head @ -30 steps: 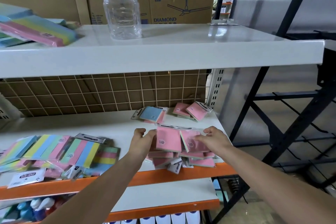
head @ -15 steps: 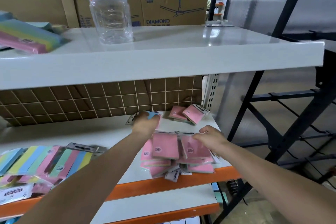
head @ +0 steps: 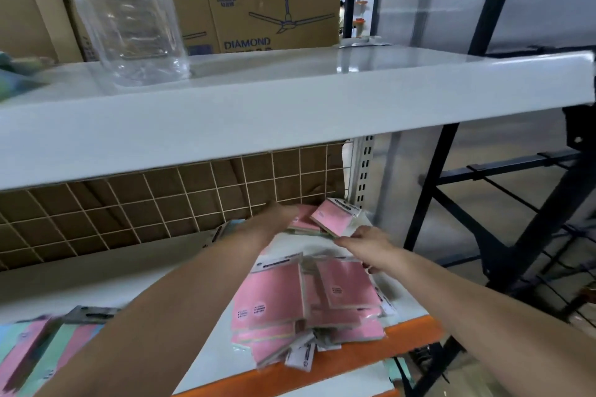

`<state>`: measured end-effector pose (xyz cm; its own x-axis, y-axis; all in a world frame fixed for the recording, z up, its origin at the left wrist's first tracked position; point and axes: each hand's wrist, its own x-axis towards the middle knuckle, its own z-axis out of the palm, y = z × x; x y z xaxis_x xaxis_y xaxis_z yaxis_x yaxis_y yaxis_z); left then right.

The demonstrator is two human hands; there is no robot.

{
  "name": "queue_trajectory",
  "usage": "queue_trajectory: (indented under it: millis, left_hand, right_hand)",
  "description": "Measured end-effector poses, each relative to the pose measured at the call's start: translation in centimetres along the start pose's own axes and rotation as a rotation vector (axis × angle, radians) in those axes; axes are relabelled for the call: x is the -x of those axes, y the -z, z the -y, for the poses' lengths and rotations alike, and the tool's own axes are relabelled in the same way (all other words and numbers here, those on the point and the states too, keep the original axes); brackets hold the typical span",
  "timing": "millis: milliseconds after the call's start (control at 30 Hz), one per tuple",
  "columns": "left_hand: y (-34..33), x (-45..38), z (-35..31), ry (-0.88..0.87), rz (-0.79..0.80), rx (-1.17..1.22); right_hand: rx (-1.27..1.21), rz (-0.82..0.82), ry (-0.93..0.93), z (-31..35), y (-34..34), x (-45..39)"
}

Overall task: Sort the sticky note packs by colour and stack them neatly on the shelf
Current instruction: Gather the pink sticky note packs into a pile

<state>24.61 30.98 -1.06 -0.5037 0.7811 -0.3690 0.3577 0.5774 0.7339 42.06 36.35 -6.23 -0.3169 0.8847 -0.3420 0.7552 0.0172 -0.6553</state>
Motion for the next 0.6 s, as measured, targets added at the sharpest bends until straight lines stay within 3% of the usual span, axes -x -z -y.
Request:
queue_trajectory:
  millis: [200, 400, 600]
  left_hand:
    - [-1.9, -1.5, -1.3, 0.013, 0.093, -0.018]
    - [-3.5, -1.5, -2.4, -0.055, 0.065, -0.004]
    - [-3.6, -3.5, -1.1, 0.034, 0.129, 0.234]
  right_hand:
    - [-0.011, -0.092, -0.022, 0.9, 0.4, -2.5]
    - [-0.24, -0.089, -0.152, 1.6, -0.4, -5.6]
    - [-0.359, -0.064, -0.169, 2.3, -1.1, -6.6]
